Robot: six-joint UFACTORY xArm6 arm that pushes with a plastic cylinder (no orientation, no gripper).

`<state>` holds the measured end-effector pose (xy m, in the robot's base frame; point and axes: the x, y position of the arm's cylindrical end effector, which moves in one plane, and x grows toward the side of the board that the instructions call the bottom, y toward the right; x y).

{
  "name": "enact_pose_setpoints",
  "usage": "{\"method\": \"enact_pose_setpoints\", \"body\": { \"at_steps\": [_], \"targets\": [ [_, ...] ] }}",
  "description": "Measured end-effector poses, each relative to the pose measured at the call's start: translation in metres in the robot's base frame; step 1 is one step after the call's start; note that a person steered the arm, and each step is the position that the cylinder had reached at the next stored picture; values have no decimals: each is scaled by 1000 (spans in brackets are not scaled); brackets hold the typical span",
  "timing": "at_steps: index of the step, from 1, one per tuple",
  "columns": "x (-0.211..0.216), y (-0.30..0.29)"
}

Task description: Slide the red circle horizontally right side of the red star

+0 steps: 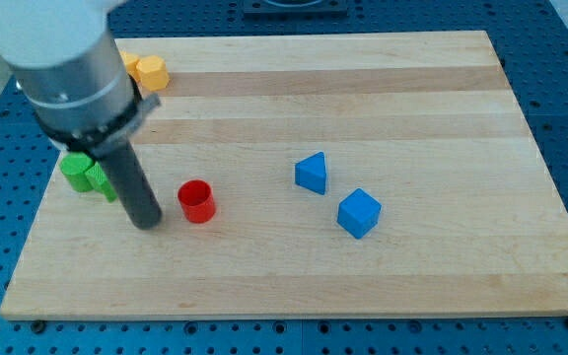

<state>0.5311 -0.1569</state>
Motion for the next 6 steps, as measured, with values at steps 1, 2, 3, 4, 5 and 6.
{"method": "enact_pose_setpoints", "body": {
  "at_steps": [1, 2, 3, 4, 5, 6],
  "targets": [
    [-4, 62],
    [-60, 52],
    [-83, 49],
    [-81, 18],
    [-99, 9],
    [-129, 24]
  ]
}}
